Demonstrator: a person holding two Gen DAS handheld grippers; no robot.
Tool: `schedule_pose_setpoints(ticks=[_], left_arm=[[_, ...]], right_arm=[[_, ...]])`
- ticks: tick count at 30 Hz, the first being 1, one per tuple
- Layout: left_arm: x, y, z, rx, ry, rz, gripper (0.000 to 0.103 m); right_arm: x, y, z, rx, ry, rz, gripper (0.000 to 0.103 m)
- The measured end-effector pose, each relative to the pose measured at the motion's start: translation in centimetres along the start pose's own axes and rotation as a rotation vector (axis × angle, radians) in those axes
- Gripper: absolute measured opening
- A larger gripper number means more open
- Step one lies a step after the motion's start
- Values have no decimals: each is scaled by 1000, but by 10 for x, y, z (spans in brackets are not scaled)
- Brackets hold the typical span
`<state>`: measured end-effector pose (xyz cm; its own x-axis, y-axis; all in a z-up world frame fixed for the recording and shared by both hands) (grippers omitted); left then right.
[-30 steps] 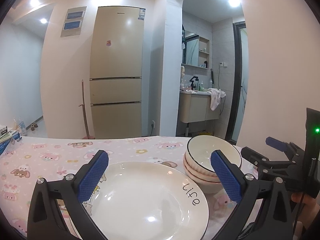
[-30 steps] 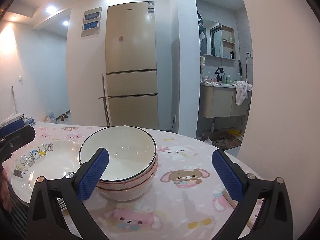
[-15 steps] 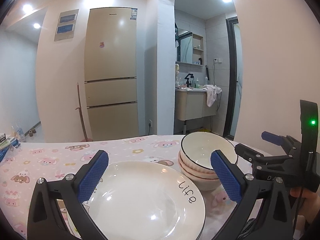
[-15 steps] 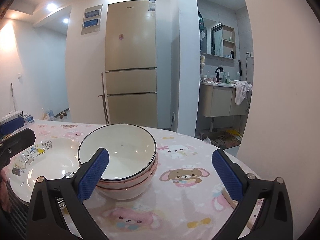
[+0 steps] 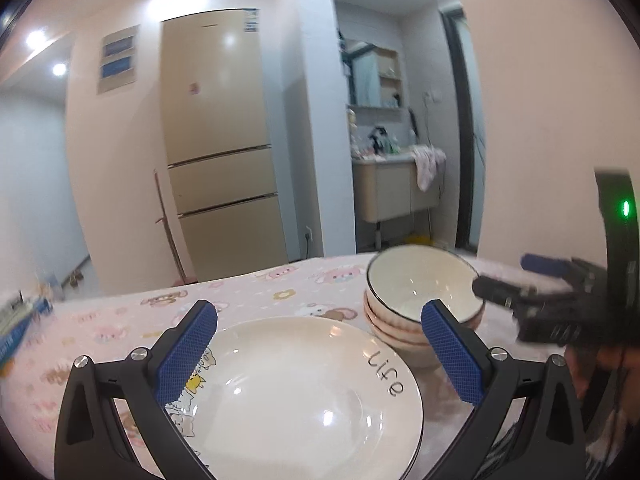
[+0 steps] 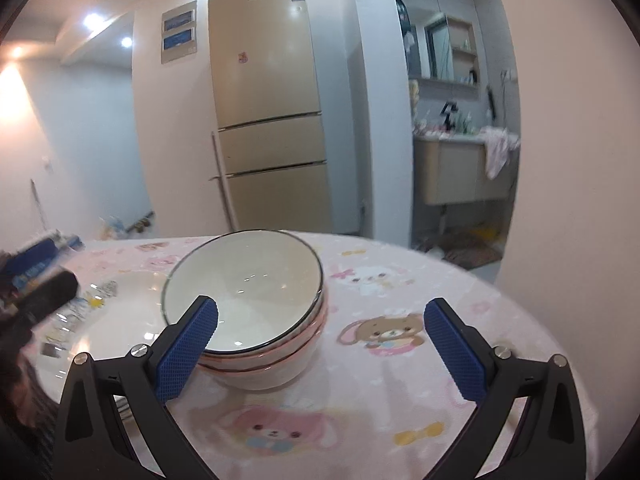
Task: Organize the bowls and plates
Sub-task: 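Close both tools on the rim of the nested bowl stack, then lift the bowl stack with both tools and carry it over the 'Life' plate stack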
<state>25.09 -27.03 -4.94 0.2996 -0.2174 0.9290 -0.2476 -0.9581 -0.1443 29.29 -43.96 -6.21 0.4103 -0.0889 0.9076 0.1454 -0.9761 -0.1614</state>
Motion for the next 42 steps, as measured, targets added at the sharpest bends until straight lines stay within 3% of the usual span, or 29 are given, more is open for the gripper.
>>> schedule_pose_setpoints(ticks=[4,8,11,13,15,17,22,26,28,31,34,37,39,42], left_arm=[[12,2,9,-51,-77,-23,103],[42,2,41,-192,-260,-144,103],[60,7,73,-255,-397,-189,103],[65,4,90,-258,-451,-269,103],[66,6,103,-267,-472,-313,100],[61,14,115,-271,-518,-290,89],[33,31,136,-296,-640,-284,81],[22,41,151,-299,-685,-255,76],[19,42,155,-300,-695,-245,66],[6,42,161,-321,-756,-279,34],[-5,42,168,-279,-770,-261,32],[-12,46,171,-340,-814,-325,32],[-12,47,171,-354,-814,-337,32],[-12,47,172,-379,-820,-353,35]], right_arm=[[8,8,-4,146,-16,127,103],[18,25,1,212,-65,303,103],[18,38,17,245,-167,471,103],[17,40,28,266,-224,510,103],[16,44,35,228,-214,515,103],[12,45,40,243,-193,546,102],[-11,40,56,348,-259,623,89],[-32,37,68,440,-339,706,75],[-36,36,72,456,-358,725,69],[-37,38,71,440,-354,703,61],[-41,37,74,430,-373,700,58],[-47,44,79,355,-378,721,55],[-49,42,79,369,-377,734,50],[-51,37,85,381,-402,709,51]])
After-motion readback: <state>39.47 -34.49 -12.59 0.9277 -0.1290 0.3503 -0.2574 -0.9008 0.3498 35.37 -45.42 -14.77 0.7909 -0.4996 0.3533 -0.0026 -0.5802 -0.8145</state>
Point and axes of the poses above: each gripper's, at about its wrist camera, not at the fingertips, and z roughly the way its jaws point, y to its right, x to its top, the point moved 7 cm from there along z, roughly the way its jaws point, and after that the axes turned 6 degrees about x, right-handed, at the moved point
